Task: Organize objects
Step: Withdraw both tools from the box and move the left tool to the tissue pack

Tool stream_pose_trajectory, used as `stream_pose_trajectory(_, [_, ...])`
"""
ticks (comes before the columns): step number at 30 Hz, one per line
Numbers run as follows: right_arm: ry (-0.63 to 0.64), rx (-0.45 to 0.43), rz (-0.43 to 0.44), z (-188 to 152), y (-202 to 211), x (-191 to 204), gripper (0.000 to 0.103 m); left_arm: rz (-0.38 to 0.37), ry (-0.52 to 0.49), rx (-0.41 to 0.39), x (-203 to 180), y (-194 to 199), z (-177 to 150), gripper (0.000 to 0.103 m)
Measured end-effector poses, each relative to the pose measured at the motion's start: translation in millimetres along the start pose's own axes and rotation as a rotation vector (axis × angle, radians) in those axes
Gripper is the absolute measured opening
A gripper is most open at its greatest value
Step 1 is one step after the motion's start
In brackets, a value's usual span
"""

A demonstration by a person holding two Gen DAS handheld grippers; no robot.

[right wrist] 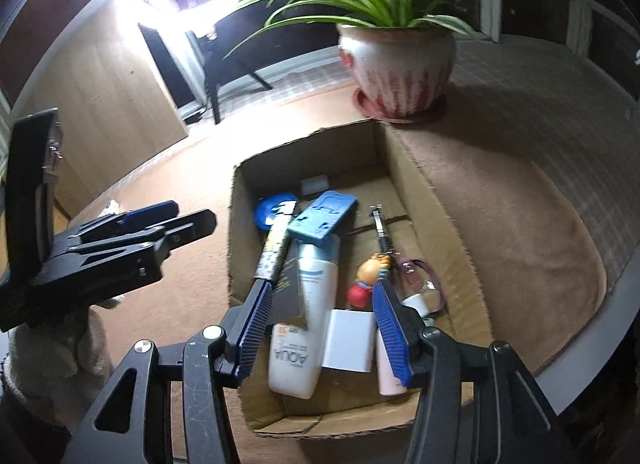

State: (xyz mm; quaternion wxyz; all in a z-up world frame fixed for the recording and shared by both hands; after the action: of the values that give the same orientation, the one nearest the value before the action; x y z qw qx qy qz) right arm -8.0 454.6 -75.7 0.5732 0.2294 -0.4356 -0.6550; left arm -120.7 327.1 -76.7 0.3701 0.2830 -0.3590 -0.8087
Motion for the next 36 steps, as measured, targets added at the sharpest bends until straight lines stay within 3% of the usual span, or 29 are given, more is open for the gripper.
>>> stream_pose_trajectory(7, [0.083, 0.029, -0.012, -1, -14, 35, 0.049, 0.066, 0.058, -0.036, 39, 40, -17, 0.066])
stream_pose_trajectory(14, [0.166, 0.001, 0.003, 6, -21, 75, 0.049, 0.133, 0.156, -0.080, 90, 81, -37, 0.071])
stream_pose_trajectory(19, [0.300, -0.037, 0.009, 10, -28, 119, 0.049, 0.188, 0.244, -0.098, 137, 109, -61, 0.072])
stream_pose_trajectory(26, [0.362, 0.044, 0.107, 13, -49, 176, 0.049, 0.279, 0.334, -0.070, 208, 131, -100, 0.073])
stream_pose_trajectory(29, [0.339, 0.087, 0.160, 10, -54, 191, 0.049, 0.317, 0.356, -0.062, 246, 136, -103, 0.073])
stream_pose_trajectory(36, [0.335, 0.105, 0.154, -2, -56, 203, 0.049, 0.295, 0.417, -0.037, 324, 124, -83, 0.073])
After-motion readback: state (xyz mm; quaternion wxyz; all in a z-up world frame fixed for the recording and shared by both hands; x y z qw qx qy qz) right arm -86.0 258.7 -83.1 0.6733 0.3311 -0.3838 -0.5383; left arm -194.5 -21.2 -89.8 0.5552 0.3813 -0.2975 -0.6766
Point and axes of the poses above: each gripper's, at about its wrist camera, not at the fingertips, and y roughly against the way its jaws point, x to its left, z to its top, the point moved 5 cm from there along -y, roughly the way its jaws point, and after that the axes turned 1 degree about -z, right-handed, at the moved point
